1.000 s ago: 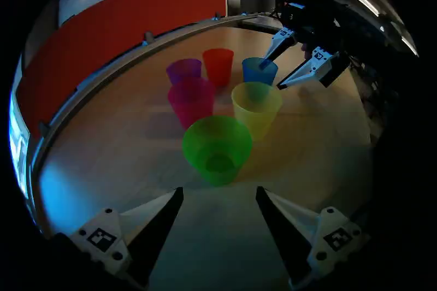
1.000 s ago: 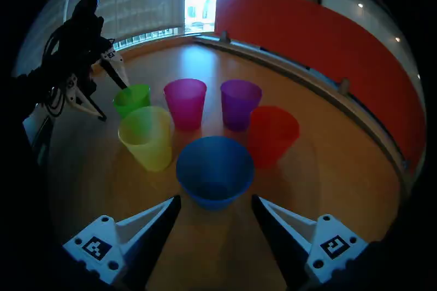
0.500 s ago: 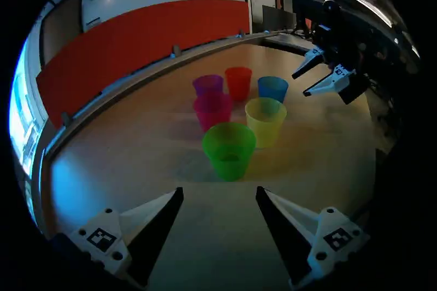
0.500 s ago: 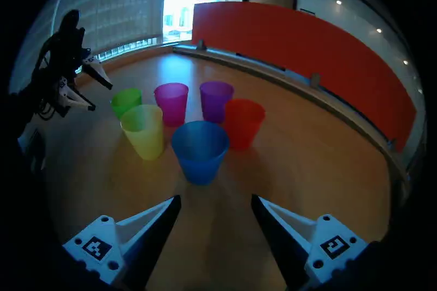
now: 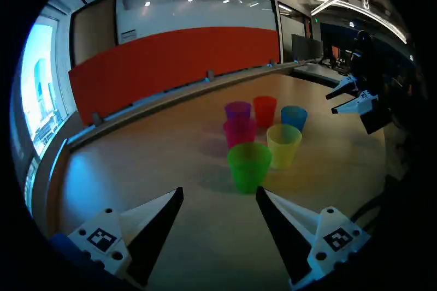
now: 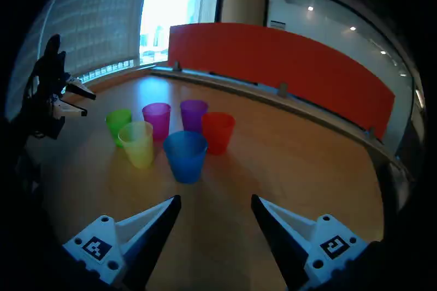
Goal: Pour water
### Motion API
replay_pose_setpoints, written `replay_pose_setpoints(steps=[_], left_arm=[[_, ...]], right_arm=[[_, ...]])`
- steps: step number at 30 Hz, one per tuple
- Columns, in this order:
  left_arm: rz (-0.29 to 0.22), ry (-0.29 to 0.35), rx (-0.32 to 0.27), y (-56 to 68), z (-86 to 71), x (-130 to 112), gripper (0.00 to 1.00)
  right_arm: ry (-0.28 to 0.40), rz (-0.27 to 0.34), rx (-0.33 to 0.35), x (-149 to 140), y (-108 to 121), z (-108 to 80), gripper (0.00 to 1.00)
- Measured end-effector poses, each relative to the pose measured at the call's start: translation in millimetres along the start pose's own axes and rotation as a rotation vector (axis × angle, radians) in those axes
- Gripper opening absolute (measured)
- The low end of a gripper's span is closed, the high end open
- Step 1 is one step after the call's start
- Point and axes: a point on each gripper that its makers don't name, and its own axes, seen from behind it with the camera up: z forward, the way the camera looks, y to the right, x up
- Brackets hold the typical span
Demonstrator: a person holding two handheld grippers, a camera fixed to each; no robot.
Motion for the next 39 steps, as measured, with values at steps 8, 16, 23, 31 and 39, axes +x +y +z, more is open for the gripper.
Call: replay_pose_setpoints(steps=[8,16,23,31,39], left_arm=[[-0.038,0.172,0.137,-19.8,-12.0,35.6,0.99],[-0.026,0.238,0.24,-26.2,-17.6,45.9,0.99],[-0.098,0.323,0.31,-34.4,-29.8,55.1,1.0],[-0.178,0.413,0.411,-50.6,-45.6,67.3,1.0],[-0.227,0.456,0.44,-48.7,-40.5,73.1,1.0]], right_arm=[[0.101,0.029,-0.114,22.7,17.6,-9.1,1.0],[0.177,0.026,-0.19,41.4,28.6,-13.2,1.0],[0.269,0.048,-0.264,61.6,41.7,-21.3,1.0],[0.389,0.138,-0.356,80.4,63.3,-32.4,1.0],[0.468,0.192,-0.439,90.4,78.7,-43.8,1.0]])
